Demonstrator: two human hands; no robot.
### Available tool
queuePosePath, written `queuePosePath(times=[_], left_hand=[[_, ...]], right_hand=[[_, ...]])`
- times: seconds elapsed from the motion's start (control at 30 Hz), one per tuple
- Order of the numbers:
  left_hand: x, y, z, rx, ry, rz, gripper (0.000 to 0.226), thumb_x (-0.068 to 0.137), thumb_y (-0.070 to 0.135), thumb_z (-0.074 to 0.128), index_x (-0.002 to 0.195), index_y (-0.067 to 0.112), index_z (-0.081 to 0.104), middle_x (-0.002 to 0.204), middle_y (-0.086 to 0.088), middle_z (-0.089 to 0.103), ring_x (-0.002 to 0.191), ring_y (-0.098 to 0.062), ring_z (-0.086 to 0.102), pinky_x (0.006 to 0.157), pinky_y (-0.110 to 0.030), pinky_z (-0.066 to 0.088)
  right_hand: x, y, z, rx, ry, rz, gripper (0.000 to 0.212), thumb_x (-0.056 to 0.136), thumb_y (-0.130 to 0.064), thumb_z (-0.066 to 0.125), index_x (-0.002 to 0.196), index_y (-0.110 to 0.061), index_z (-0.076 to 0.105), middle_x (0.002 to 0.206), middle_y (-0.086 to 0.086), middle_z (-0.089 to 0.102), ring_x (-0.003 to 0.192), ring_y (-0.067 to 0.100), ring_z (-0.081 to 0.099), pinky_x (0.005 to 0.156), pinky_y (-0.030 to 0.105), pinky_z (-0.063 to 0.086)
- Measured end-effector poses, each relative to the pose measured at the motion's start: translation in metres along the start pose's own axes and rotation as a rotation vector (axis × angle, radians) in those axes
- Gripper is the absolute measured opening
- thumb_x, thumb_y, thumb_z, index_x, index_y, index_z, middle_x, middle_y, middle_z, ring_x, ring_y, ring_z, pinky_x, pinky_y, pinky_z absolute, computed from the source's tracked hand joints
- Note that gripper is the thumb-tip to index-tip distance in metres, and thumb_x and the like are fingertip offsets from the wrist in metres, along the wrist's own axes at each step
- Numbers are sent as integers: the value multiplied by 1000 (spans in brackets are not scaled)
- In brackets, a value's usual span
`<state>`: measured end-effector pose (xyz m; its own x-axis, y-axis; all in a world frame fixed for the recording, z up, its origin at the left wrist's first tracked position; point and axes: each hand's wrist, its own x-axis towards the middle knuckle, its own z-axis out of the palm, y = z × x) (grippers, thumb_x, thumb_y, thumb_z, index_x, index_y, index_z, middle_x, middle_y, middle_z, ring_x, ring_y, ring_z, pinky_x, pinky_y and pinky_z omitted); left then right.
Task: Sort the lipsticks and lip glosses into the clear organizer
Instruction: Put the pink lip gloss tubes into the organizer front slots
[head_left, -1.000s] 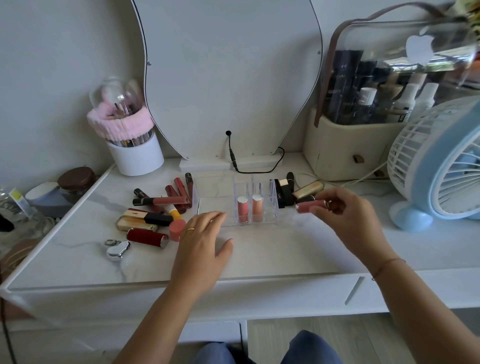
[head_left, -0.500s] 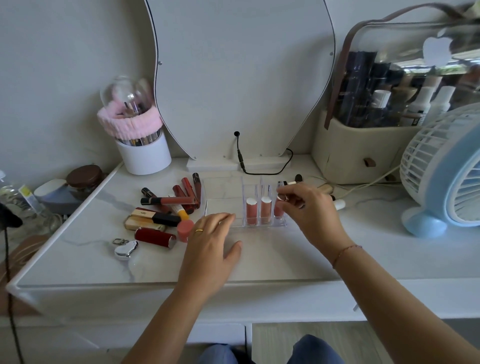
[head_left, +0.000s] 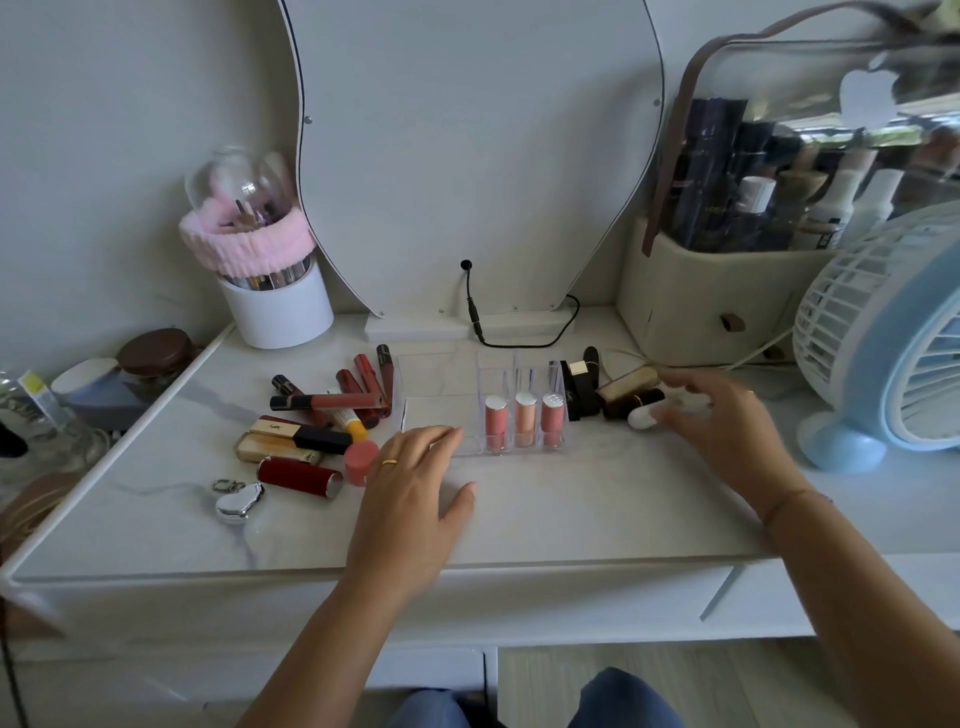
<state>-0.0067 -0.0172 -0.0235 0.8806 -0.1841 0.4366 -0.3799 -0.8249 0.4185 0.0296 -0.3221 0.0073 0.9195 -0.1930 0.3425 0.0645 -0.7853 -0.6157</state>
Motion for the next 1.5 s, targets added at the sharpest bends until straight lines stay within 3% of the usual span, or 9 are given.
queuePosePath(times=[0.1,0.3,0.5,0.67,0.77,0.93,1.1,1.4,1.5], left_hand=[[0,1,-1,-1,-1,-3,50,84,25,62,131,17,48,131,3,50,125,-19,40,102,-37,36],[0,3,-2,-6,-8,-8,49,85,25,61,132,18,47,132,4,49,126,-19,38,103,-36,36],[0,1,-1,8,-1,1,50,84,25,63,131,17,49,131,3,51,124,-19,40,101,-34,35],[1,1,-1,9,0,5,50,83,25,63,131,17,49,130,4,51,124,-18,40,101,-32,32],[0,1,-1,-3,2,5,50,83,26,63,131,18,49,130,5,51,125,-18,40,101,-31,32],[0,0,-1,-10,6,16,50,84,26,62,131,18,49,130,5,51,125,-16,39,101,-30,31],[0,-1,-1,-7,7,18,49,84,27,62,131,19,48,130,6,50,125,-16,38,102,-32,31],[-1,0,-1,-5,0,12,49,85,29,60,132,20,47,132,7,48,127,-14,36,103,-31,31],[0,0,0,2,5,12,49,85,28,61,131,20,48,131,7,49,126,-15,37,102,-29,29]], right_hand=[[-4,9,0,-84,-75,-43,35,77,-28,70,111,-20,65,113,3,64,108,22,52,86,29,35],[-9,9,-2,-86,-131,-89,27,77,-19,70,103,-21,66,100,0,65,93,17,52,75,26,32],[-8,-17,-4,195,-33,-62,22,77,-22,70,98,-21,66,80,1,65,65,14,55,57,21,44],[11,-64,1,438,32,-93,30,75,-15,73,103,-20,62,92,1,69,85,20,66,78,30,56],[21,-82,11,340,57,-168,22,77,-18,71,99,-21,66,86,-2,70,79,15,66,75,29,56],[28,-92,25,160,49,-291,23,80,-20,68,103,-21,70,86,-12,63,72,-3,56,70,3,40],[27,-88,36,121,-66,-269,30,79,-22,70,108,-19,65,90,-8,64,78,5,60,77,18,50],[25,-79,37,179,-81,-250,27,82,-27,66,108,-20,67,89,-6,65,80,7,61,76,19,51],[29,-59,23,222,-20,-153,23,81,-23,67,104,-20,69,82,-11,63,71,4,57,68,9,44]])
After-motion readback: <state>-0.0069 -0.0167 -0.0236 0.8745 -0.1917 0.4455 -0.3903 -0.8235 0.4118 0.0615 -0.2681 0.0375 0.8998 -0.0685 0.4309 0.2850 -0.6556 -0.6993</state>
